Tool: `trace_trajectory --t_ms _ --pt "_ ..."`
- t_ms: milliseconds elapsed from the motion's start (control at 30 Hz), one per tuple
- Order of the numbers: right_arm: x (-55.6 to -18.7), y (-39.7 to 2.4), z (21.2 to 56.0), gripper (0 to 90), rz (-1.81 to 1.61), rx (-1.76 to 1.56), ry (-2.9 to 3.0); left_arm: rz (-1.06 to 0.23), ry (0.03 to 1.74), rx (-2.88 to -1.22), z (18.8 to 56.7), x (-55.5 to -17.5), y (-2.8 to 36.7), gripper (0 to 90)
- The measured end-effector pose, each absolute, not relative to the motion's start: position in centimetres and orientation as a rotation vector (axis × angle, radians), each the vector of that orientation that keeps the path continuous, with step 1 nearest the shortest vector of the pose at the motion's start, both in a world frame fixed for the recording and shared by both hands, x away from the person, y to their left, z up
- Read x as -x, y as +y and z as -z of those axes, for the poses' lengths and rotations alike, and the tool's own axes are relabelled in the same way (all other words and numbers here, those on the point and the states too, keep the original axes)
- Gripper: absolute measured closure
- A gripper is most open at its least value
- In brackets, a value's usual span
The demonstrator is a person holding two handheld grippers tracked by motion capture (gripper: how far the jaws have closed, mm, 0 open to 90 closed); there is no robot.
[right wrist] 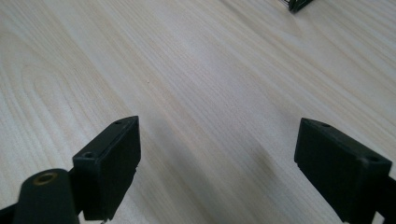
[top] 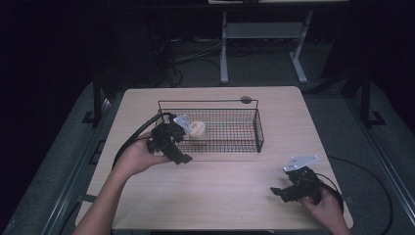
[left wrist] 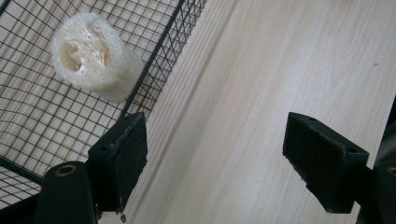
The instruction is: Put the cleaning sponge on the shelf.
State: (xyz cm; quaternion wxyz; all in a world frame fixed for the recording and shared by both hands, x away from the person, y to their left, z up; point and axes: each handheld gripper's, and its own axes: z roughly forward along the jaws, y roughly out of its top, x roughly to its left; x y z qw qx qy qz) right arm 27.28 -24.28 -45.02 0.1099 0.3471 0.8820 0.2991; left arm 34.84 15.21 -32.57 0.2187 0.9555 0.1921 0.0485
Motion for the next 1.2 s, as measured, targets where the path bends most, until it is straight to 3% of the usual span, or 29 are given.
trace_trajectory --t_ms 1200 --pt "-27.2 -23.8 45.2 14.2 -0.857 -1.011 2.6 -0.117 0.526 -2.593 36.0 -29.8 18.1 20.1"
